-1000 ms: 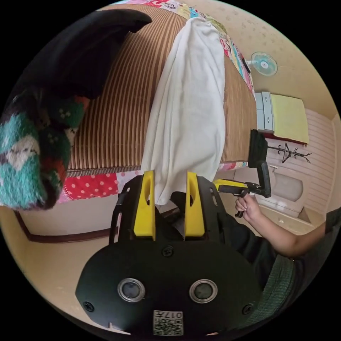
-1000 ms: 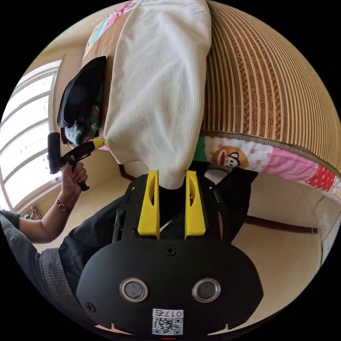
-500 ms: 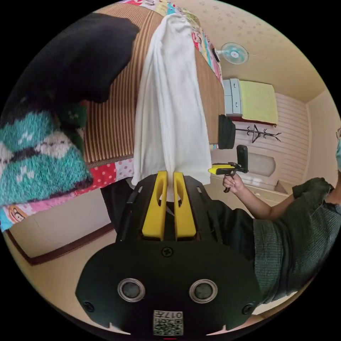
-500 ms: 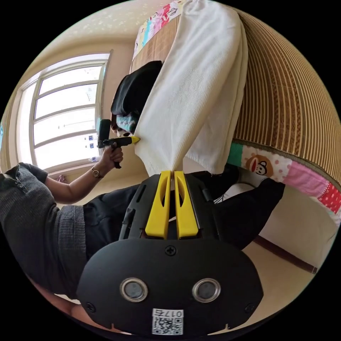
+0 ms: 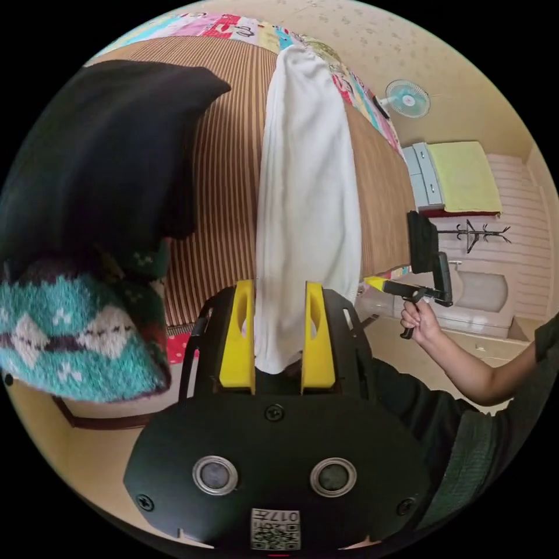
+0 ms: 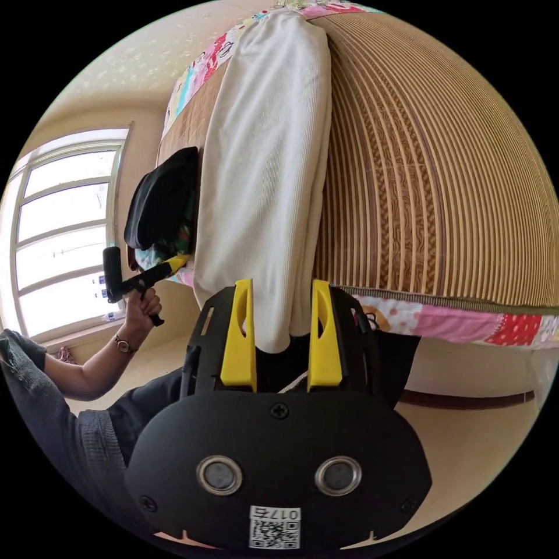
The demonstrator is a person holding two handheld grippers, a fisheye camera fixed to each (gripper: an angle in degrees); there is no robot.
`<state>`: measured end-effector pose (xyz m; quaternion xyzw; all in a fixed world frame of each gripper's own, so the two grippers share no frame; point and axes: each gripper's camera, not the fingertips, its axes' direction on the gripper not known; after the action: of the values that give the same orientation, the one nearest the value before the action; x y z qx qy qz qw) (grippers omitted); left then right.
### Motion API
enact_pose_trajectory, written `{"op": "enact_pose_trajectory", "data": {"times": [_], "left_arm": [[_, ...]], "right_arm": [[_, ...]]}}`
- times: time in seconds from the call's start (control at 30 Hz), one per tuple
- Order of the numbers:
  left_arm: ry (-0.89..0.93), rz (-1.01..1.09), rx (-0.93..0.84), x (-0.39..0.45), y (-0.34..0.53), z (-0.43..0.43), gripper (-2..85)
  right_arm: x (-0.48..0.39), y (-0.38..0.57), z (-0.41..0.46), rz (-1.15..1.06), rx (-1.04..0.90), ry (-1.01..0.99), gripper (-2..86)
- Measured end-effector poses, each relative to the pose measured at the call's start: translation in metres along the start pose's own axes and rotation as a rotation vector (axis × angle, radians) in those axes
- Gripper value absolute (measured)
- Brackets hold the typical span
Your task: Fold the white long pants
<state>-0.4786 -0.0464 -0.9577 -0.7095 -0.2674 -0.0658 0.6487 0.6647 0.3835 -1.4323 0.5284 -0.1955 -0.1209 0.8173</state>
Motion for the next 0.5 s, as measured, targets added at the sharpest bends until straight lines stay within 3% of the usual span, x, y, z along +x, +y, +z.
{"op": "enact_pose_trajectory", "data": {"times": [0.1,0.2,0.3,0.4,0.5], "left_arm": [[0.063,-0.027,-0.036,-0.006,0.007,0.025,8.7],[0.245,-0.027,-0.022,-0.005,0.027,0.029,4.5],[0.321,0.054,-0.136,0.014,0.041,0.039,4.1],[0.266,0.240,-0.425,0.057,0.050,0.069,4.4],[0.195,0.355,-0.405,0.083,0.045,0.057,5.6]], "right_arm": [[0.007,-0.018,0.024,-0.009,-0.089,-0.026,13.1],[-0.005,-0.016,0.027,-0.108,-0.162,0.089,7.6],[-0.017,0.000,0.011,-0.248,-0.243,0.156,4.7],[-0.007,0.029,0.000,-0.265,-0.364,0.245,4.3],[0.015,0.052,-0.015,-0.176,-0.413,0.249,5.0]]}}
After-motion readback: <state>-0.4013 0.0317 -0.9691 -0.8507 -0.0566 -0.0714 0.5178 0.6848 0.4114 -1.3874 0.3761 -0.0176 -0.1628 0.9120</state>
